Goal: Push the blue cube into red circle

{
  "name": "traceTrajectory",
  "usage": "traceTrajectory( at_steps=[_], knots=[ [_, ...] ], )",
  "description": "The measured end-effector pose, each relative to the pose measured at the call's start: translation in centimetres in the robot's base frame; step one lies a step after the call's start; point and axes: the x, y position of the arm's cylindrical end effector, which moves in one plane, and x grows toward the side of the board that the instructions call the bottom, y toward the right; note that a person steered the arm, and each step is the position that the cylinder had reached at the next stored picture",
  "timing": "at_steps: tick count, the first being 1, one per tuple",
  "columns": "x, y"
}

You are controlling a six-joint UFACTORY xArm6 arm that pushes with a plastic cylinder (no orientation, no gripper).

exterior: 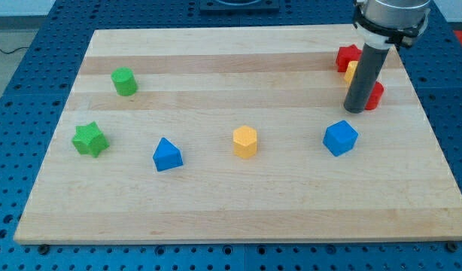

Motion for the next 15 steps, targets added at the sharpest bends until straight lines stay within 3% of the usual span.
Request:
traceTrajectory(
  at_steps=[3,4,5,6,8,9,10,12,13,15],
  knots=[
    [8.4,5.4],
    [11.5,1.3],
    [11.8,-5.8],
    [8.5,-7.2],
    [6.1,1.8],
    [5.9,0.3],
    [8.3,-1.9],
    [11.9,7.4],
    [10.1,8.4],
    [7.0,5.0]
  ],
)
